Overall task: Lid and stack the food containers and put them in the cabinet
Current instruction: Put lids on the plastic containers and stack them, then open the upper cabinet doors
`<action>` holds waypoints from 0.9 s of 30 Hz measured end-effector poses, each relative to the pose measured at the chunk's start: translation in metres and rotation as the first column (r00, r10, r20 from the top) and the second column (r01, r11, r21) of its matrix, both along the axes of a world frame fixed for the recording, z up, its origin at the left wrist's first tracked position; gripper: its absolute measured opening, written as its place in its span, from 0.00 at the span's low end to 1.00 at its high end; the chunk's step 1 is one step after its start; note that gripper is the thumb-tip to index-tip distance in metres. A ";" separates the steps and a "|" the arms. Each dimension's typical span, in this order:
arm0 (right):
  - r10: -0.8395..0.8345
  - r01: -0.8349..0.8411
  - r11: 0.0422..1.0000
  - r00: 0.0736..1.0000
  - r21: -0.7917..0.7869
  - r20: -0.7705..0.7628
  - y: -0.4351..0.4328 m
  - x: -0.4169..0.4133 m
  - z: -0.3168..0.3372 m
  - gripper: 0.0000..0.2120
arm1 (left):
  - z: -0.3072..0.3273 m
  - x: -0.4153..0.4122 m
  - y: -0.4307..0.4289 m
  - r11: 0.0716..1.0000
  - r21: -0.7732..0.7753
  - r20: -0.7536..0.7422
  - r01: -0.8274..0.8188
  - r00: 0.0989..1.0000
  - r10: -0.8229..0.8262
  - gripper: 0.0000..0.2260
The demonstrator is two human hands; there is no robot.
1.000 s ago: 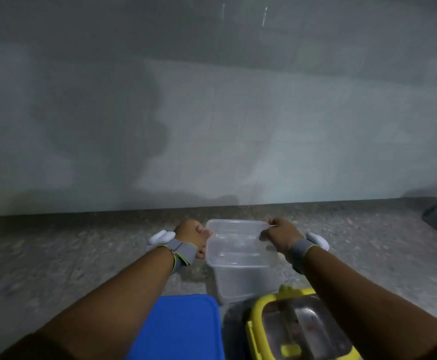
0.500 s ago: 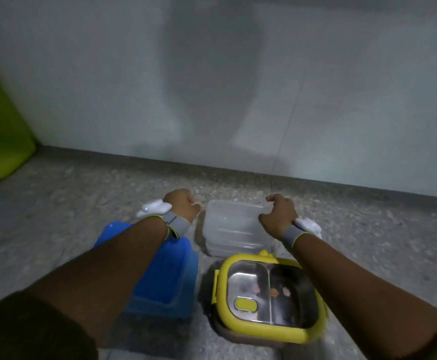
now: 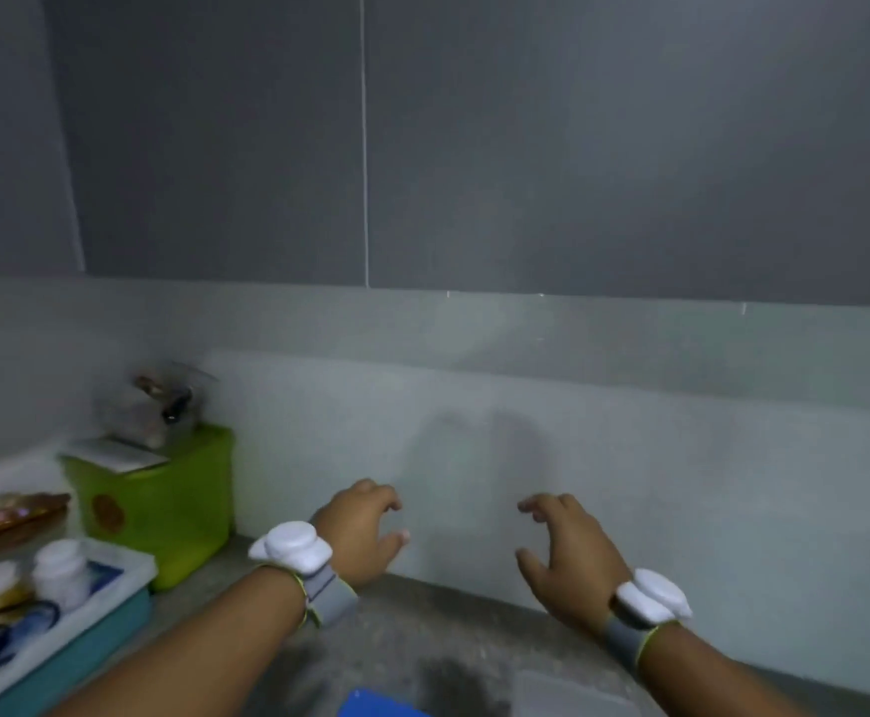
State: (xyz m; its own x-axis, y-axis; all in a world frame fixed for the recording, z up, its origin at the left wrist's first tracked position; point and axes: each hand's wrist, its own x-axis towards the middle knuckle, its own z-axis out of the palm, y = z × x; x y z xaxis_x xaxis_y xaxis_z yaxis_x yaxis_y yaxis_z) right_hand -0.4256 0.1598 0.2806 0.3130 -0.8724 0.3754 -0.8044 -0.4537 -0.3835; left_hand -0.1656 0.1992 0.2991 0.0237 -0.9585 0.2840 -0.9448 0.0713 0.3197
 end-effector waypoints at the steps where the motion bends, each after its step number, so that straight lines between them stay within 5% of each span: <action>1: 0.016 -0.014 0.997 1.000 -0.071 0.024 0.015 0.015 0.021 0.22 | 0.019 0.017 0.020 0.997 -0.072 -0.005 -0.026 1.000 0.026 0.24; 9: 0.059 -0.033 0.939 0.996 -0.342 0.067 0.078 0.081 0.139 0.19 | 0.129 0.094 0.094 0.935 -0.344 0.065 -0.084 0.991 0.113 0.19; 15: 0.065 -0.085 0.872 0.996 -0.482 -0.058 0.086 0.112 0.211 0.20 | 0.188 0.105 0.100 0.895 -0.442 0.145 -0.060 0.980 0.137 0.21; 27: -0.224 0.006 0.630 0.959 -0.776 -0.174 -0.019 0.101 0.309 0.39 | 0.261 0.086 -0.009 0.823 -0.567 0.469 0.028 0.832 0.295 0.57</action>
State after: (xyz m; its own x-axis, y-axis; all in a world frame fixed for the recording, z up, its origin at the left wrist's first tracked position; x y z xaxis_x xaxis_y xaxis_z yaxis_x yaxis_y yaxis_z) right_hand -0.3242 0.1405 0.5895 0.4010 -0.3410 0.8503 -0.8831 -0.3908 0.2597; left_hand -0.0799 0.1897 0.5606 -0.1640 -0.6445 0.7468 -0.9614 -0.0651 -0.2674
